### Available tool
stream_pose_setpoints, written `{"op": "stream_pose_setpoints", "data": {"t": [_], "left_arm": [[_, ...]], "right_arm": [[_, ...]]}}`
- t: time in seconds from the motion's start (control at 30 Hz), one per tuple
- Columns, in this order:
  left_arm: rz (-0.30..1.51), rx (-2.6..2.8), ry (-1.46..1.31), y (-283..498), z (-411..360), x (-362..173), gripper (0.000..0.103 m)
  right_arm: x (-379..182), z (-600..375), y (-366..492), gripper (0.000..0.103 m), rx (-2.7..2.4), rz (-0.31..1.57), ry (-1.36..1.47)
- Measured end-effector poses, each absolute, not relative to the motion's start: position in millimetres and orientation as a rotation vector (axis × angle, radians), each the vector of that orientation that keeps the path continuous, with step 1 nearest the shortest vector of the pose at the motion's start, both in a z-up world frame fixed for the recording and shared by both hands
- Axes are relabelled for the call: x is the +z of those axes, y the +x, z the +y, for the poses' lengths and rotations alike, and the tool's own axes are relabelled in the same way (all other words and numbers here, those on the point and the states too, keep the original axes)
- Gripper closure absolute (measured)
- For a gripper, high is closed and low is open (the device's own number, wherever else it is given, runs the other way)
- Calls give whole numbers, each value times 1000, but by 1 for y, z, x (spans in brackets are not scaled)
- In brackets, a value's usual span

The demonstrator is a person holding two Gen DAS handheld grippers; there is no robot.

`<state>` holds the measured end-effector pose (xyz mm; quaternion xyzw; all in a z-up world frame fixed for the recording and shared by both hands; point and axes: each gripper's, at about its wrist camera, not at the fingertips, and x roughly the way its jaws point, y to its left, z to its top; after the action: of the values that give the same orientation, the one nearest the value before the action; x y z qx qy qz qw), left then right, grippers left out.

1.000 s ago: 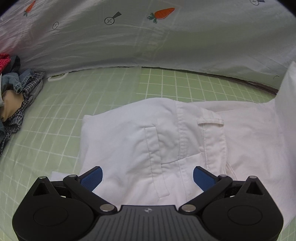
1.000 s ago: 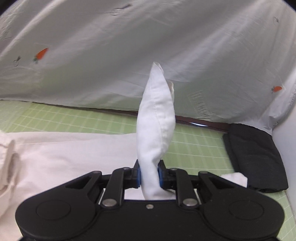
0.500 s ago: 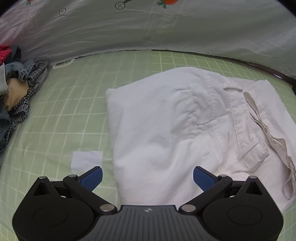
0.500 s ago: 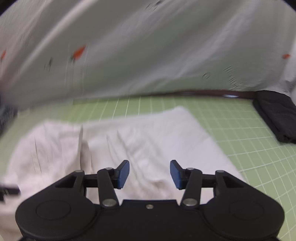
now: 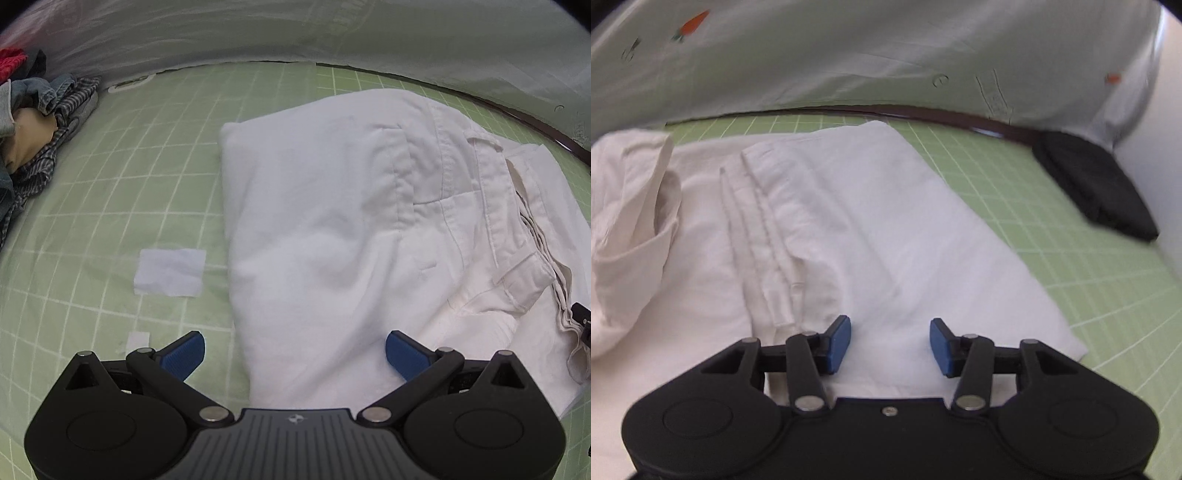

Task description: Fold clothes

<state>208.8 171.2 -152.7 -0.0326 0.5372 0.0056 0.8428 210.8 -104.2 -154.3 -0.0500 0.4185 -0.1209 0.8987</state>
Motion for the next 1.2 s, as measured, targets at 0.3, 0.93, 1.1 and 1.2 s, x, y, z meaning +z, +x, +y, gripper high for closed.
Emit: {"op": "stream_pose_setpoints", "data": {"t": [0.3, 0.93, 1.1, 1.2], "left_arm": [[1186, 35, -197, 205, 179, -168, 0], [1154, -22, -246, 205, 183, -173, 23], [1108, -30, -317, 199, 194, -170, 61], [1041, -34, -357, 192, 199, -157, 81]], "right_arm": [[-154, -131, 210, 25, -246, 876, 37], [-160, -137, 208, 0, -224, 889, 87], [-158, -138, 208, 0, -221, 893, 90], [-153, -139, 208, 0, -224, 903, 94]]}}
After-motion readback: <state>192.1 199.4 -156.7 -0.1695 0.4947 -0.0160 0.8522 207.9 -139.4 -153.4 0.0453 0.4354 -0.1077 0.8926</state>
